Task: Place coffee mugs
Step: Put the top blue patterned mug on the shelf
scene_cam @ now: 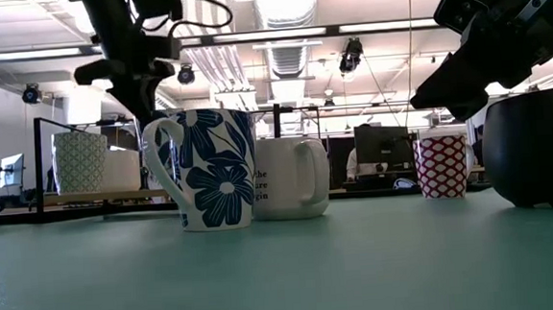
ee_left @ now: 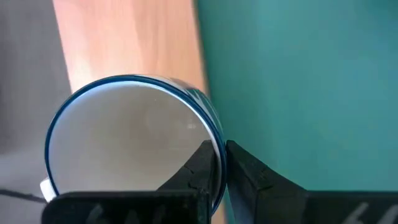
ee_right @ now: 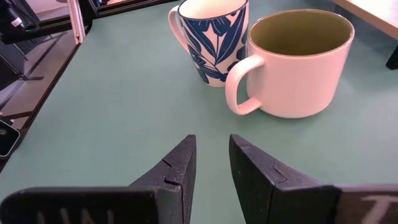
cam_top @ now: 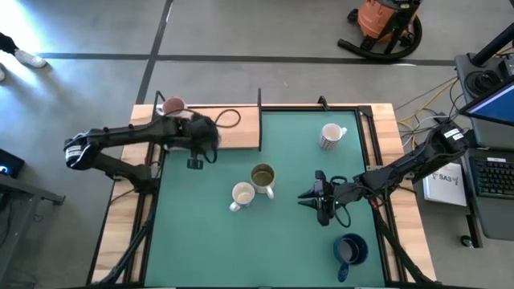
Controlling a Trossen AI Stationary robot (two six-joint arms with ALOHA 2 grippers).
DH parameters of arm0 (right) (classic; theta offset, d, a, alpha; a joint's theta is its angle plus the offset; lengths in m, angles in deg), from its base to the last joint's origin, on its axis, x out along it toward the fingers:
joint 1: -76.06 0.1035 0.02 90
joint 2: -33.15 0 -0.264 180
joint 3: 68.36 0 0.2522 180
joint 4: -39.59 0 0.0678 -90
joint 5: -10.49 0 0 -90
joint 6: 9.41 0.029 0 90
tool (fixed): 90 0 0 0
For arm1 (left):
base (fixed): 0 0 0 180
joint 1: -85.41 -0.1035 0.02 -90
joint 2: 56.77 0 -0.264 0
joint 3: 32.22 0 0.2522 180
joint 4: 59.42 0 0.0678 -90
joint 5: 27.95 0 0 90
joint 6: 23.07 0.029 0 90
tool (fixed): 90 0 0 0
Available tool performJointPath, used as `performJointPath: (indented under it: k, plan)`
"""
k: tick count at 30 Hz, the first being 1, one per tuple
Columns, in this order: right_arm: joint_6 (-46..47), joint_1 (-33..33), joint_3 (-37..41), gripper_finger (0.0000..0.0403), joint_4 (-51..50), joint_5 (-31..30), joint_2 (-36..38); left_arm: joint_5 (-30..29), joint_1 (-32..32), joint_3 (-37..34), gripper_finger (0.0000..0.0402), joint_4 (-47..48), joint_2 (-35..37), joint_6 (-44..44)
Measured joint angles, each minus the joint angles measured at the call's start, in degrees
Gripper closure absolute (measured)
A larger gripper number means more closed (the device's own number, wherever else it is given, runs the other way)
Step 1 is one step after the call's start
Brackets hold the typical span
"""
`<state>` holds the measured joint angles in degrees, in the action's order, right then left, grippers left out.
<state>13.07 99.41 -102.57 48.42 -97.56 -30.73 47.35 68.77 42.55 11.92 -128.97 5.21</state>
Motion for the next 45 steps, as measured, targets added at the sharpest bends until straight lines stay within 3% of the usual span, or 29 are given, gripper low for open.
performJointPath:
  k: [8, 15, 21, 29, 36, 45]
  plan:
    - [0.0, -0.02, 0.0, 0.0316, 0.0, 0.0, 0.0, 1.19, -7.71, 0.02, 0.0391, 1.41, -0.5, 6.54]
    - [0.0, 0.0, 0.0, 0.0316, 0.0, -0.02, 0.0, 6.85, -13.46, 0.02, 0.039, 3.96, -0.5, 10.04]
    - [0.0, -0.02, 0.0, 0.0316, -0.02, 0.01, 0.0, 7.26, -15.71, 0.02, 0.0387, 3.83, -0.88, 10.16]
    - [0.0, 0.0, 0.0, 0.0316, 0.0, 0.01, 0.0, 7.15, -16.63, 0.2, 0.0344, 3.51, -3.98, 9.44]
    - [0.0, -0.01, 0.0, 0.0316, -0.02, 0.01, 0.0, 8.48, -16.61, 0.17, 0.0318, 3.72, -2.79, 3.04]
    - [0.01, 0.0, 0.0, 0.0316, -0.01, 0.01, 0.0, 11.28, -16.54, 0.92, 0.031, 3.85, -2.95, -13.56]
